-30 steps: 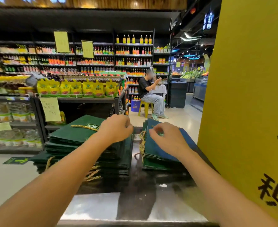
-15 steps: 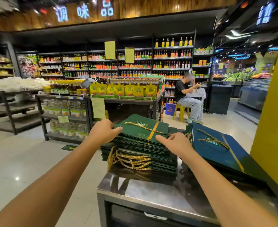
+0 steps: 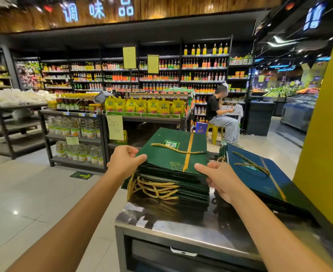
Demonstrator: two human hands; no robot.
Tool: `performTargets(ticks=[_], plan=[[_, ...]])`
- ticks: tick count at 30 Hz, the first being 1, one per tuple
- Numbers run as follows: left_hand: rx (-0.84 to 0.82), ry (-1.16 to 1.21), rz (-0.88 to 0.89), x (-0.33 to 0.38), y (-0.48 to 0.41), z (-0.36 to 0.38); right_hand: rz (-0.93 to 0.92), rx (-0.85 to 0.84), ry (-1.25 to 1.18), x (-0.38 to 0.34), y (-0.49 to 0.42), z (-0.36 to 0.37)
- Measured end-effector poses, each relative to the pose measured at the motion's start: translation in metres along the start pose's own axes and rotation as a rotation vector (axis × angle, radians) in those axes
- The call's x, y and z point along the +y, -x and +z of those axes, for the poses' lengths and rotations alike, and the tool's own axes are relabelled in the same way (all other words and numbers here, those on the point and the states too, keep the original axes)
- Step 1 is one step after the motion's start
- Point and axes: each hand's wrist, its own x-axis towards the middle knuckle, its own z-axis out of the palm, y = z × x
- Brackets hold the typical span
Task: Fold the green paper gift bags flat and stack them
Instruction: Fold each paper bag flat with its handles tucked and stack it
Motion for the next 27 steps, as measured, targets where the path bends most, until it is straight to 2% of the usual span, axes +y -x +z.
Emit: performTargets(ticks=[5, 8, 11, 16, 23, 27], plan=[[-0.023, 0.166, 0.084, 0.017, 0.05, 0.006, -0.003, -0.025, -0.497, 0.009, 0.039, -0.016], [-0.089, 0.274, 0.052, 0.025, 0.073, 0.012, -0.032, 0.034, -0.614, 0.016, 0.066, -0.036], [-0.23, 0.37, 0.002, 0.028, 0.09, 0.027, -0.035, 0.107, -0.676, 0.023, 0.09, -0.064], [-0.393, 0.552, -0.06, 0.039, 0.107, 0.067, -0.04, 0.156, -0.587, 0.039, 0.125, -0.105], [-0.446, 0.574, -0.05, 0.041, 0.124, 0.11, -0.033, 0.159, -0.367, 0.069, 0.154, -0.142], [-0.468, 0.62, -0.049, 0.036, 0.131, 0.117, -0.031, 0.283, -0.19, 0.079, 0.154, -0.154]])
